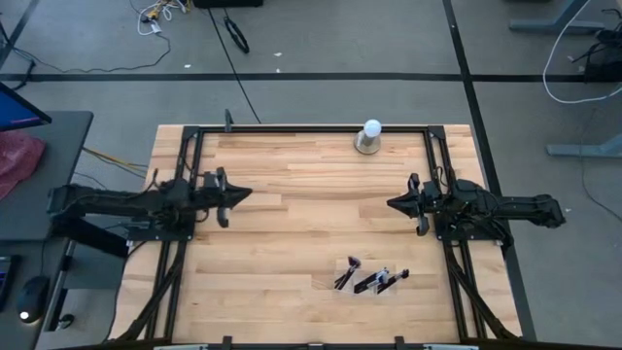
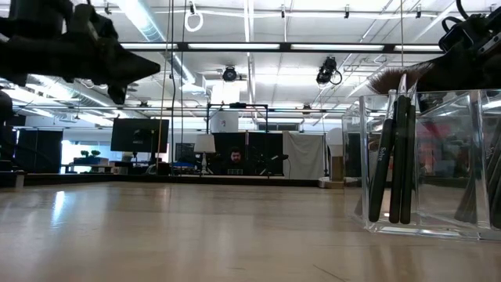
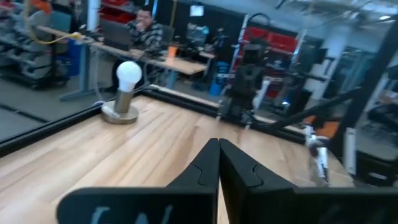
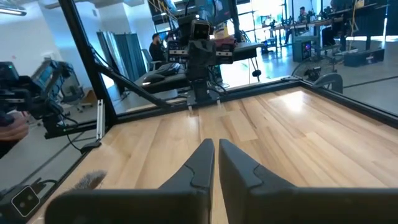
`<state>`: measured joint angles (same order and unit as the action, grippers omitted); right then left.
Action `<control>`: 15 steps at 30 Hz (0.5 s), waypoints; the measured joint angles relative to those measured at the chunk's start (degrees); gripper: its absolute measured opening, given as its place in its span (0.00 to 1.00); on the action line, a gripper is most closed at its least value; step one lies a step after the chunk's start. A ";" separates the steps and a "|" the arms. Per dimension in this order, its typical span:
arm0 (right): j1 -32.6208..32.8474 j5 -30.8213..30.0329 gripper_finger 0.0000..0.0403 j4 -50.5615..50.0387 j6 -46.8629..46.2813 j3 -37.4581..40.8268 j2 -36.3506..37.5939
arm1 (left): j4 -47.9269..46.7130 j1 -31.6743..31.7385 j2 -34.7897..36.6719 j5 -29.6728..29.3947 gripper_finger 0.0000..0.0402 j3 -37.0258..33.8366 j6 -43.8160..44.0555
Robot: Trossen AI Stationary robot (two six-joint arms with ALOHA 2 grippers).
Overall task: Put items in baskets/containers
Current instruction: Return to Home Position
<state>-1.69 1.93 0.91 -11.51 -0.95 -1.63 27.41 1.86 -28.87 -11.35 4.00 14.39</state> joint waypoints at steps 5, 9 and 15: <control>0.00 0.00 0.07 -0.02 0.00 0.00 0.00 | -7.93 3.99 11.58 7.53 0.01 -2.46 -0.02; 0.00 0.00 0.07 -0.02 0.00 -0.02 0.00 | -12.21 6.23 18.40 11.49 0.01 -3.49 -1.86; 0.00 0.00 0.07 -0.02 0.00 -0.02 0.00 | -16.83 5.42 25.01 11.62 0.01 -3.49 -2.00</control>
<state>-1.69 1.93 0.89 -11.51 -0.97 -1.63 10.59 7.27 -3.86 0.27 0.51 12.38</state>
